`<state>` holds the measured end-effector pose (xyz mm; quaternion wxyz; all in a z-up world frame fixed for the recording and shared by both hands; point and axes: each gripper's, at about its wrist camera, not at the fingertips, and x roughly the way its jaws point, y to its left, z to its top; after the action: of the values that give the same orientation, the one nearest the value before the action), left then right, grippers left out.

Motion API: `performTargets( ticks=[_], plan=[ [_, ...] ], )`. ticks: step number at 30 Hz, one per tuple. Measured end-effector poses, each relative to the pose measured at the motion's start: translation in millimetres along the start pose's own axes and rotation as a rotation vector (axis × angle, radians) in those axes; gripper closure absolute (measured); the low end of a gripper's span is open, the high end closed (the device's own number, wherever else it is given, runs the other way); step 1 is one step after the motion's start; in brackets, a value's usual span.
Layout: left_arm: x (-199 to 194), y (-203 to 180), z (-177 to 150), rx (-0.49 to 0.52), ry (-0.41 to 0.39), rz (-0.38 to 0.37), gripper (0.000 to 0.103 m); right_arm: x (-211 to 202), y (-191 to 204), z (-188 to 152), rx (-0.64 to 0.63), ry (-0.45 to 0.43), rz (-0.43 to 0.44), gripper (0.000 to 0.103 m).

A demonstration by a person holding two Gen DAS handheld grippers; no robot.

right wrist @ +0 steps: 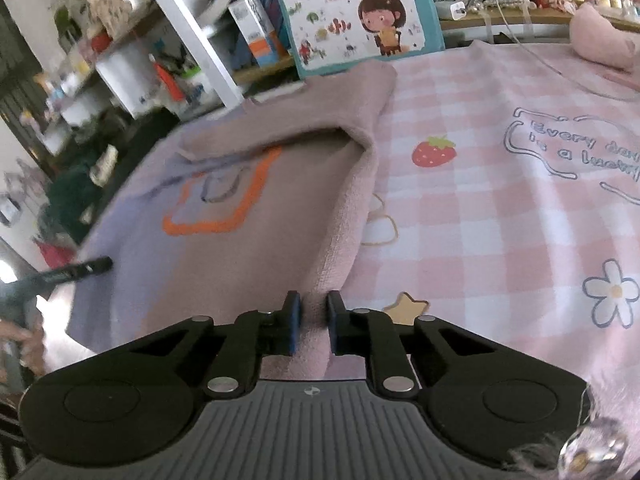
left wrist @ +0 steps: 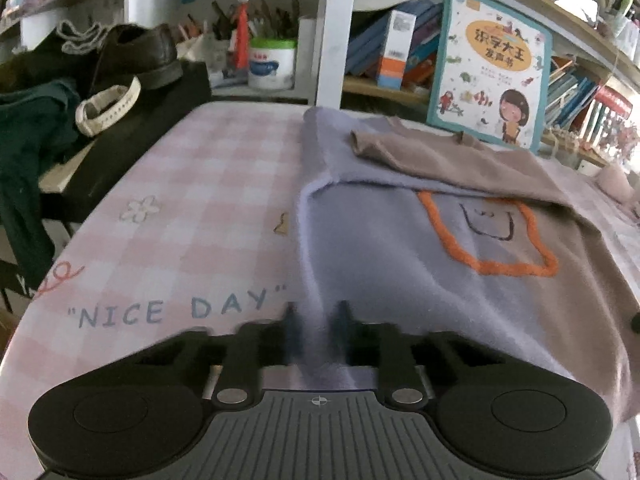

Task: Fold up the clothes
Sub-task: 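Open the right tool and move both tools to the sweater side edges, then grasp the lavender side edge with the left tool while the right tool grasps the beige side edge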

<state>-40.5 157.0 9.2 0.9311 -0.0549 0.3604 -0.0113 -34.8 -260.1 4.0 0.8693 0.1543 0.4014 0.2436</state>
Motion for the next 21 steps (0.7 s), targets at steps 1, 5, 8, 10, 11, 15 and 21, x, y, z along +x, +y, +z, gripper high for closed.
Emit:
performTargets(
  ticks=[1,5,8,10,11,15,21],
  plan=[
    [-3.9,0.0,2.1,-0.009,-0.014,-0.016,0.096,-3.6,-1.1,1.8,0.021,-0.019,0.034,0.09],
    [-14.6,-6.5,11.6,0.006,-0.041,-0.064,0.095,-9.0,-6.5,8.8,0.092,-0.048,0.118,0.09],
    [-10.5,-7.2,10.7,0.016,-0.013,-0.051,0.094,-3.9,-10.2,10.4,0.115,-0.019,0.122,0.09],
    [-6.8,-4.5,8.2,0.01,0.014,-0.041,0.09,0.5,-11.6,9.7,0.117,0.008,0.108,0.089],
    [-6.0,-1.9,6.6,-0.001,0.026,-0.035,0.089,2.3,-12.3,8.7,0.117,0.018,0.099,0.088],
    [-4.4,9.1,0.4,-0.037,0.079,-0.022,0.068,6.9,-17.5,5.6,0.146,0.046,0.093,0.079],
    [-12.3,2.1,-15.3,0.006,0.082,-0.052,0.073,12.6,-16.3,-2.0,0.172,0.065,0.156,0.075]
  ],
)
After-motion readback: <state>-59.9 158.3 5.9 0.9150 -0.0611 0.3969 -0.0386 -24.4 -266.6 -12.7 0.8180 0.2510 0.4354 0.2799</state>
